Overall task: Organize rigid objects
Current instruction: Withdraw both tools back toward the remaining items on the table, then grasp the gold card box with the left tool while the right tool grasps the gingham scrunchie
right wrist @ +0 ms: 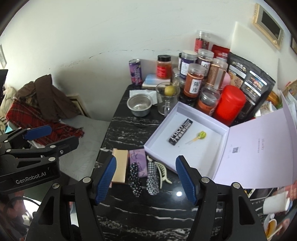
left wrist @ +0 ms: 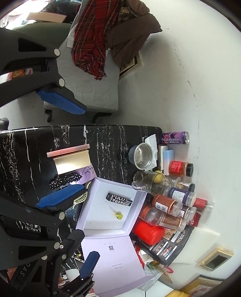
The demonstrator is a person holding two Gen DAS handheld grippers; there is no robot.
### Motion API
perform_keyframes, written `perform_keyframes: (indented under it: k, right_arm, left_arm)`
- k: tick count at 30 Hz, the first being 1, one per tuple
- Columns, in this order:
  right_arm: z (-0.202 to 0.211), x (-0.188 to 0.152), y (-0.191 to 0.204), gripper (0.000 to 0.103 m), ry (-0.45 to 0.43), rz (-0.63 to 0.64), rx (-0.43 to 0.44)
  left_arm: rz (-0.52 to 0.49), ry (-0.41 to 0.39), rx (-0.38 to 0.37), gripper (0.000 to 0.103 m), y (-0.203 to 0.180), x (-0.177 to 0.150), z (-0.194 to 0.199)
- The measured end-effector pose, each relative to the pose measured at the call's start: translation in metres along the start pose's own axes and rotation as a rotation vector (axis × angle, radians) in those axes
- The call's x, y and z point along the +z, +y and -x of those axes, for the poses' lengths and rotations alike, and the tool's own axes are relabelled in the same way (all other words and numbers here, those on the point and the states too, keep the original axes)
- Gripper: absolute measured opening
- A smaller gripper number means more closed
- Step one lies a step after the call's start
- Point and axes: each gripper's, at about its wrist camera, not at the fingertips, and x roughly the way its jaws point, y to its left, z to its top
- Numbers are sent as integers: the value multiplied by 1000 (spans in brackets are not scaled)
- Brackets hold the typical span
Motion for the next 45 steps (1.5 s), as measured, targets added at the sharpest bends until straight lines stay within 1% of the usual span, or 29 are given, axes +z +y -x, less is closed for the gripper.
perform_keyframes:
  k: [7, 15, 21, 25, 27, 28, 34, 40, 45]
  right_arm:
    - [-23, -3, -2, 67, 43, 11, 22]
    - [-53, -7, -9, 67, 93, 27, 23]
    - [-74, -12, -17, 67, 127, 29, 31]
    - [-87, -16, -21, 67, 144, 25, 41]
    - [-94, -18, -23, 67, 155, 22, 47]
    - [-98, -19, -24, 67, 162, 18, 48]
    - [-119, -27, -36, 67, 203, -6, 49]
    - [-137, -36, -41, 67, 233, -10, 49]
    - [-150, -45, -42, 67, 251, -7, 72]
  left_arm:
    - [35, 55, -35, 78, 5, -8, -26]
    - [62, 116, -61, 78, 3, -12, -59]
    - [45, 141, -43, 78, -4, -13, -80]
    - [44, 174, -51, 78, -6, -16, -97]
    - [37, 189, -23, 78, -7, -18, -106]
    - [34, 198, -21, 78, -7, -19, -111]
    - [47, 251, -40, 78, -8, -25, -134]
    - [47, 294, -27, 78, -11, -31, -158]
    - [42, 338, -43, 78, -12, -37, -176]
